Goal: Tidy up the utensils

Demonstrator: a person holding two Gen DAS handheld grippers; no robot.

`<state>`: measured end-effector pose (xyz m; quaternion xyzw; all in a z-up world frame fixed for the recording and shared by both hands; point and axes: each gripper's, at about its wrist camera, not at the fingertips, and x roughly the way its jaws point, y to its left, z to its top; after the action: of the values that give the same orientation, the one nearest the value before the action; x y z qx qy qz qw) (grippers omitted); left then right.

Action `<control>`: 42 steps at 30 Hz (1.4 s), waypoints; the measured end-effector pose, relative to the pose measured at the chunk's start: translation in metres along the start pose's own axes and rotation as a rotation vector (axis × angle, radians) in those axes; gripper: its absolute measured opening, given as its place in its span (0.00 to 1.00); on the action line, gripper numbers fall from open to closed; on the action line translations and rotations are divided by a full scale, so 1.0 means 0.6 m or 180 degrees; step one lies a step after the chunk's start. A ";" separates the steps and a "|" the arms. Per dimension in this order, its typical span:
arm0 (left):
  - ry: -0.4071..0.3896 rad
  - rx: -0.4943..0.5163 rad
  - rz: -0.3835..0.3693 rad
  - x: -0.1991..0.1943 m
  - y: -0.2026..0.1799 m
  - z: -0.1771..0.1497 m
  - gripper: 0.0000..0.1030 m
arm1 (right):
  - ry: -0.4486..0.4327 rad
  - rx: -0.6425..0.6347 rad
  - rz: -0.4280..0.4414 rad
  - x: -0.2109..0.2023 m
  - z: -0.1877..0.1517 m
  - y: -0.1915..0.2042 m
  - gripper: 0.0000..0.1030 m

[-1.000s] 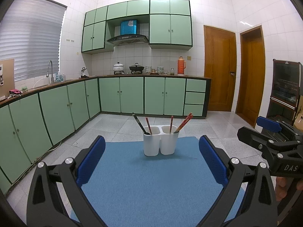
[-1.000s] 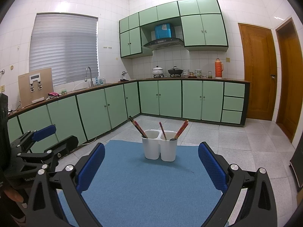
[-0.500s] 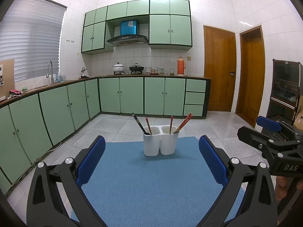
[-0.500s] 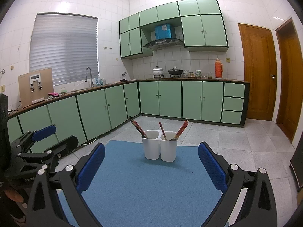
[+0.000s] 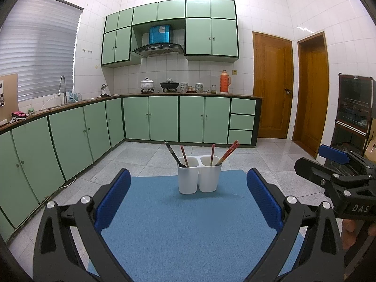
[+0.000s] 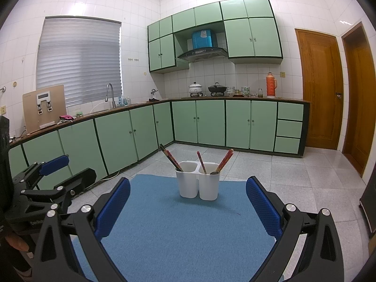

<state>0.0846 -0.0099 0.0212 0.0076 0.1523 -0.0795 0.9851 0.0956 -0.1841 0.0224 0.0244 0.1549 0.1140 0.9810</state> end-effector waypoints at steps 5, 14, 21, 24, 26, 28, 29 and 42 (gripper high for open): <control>-0.0001 -0.0006 -0.0001 0.000 0.000 0.000 0.93 | -0.0002 0.0001 -0.0001 0.000 0.000 -0.001 0.94; 0.0009 0.0000 -0.0013 -0.003 0.003 -0.002 0.93 | -0.0002 0.0001 0.0001 0.000 -0.001 -0.001 0.94; 0.0001 -0.0003 -0.0006 -0.002 0.002 -0.001 0.93 | 0.0000 0.0003 -0.0001 0.000 -0.001 -0.001 0.94; 0.0006 0.0003 -0.0004 -0.002 0.002 -0.001 0.93 | -0.0002 0.0000 0.0001 0.000 -0.001 -0.002 0.94; 0.0004 -0.0001 -0.0004 -0.002 0.002 -0.001 0.93 | -0.0004 0.0001 0.0001 0.000 -0.001 -0.001 0.94; 0.0005 -0.0003 -0.0007 -0.002 0.002 -0.001 0.93 | -0.0003 0.0001 0.0000 0.001 -0.001 -0.001 0.94; 0.0003 -0.0010 -0.0006 -0.002 0.003 -0.001 0.93 | -0.0001 0.0001 -0.0002 0.000 -0.001 -0.001 0.94; 0.0007 -0.0052 -0.0003 -0.007 0.004 -0.001 0.93 | 0.0004 0.0006 -0.0006 -0.001 -0.002 0.000 0.94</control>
<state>0.0808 -0.0071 0.0216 -0.0004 0.1541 -0.0787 0.9849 0.0949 -0.1845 0.0215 0.0251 0.1557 0.1130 0.9810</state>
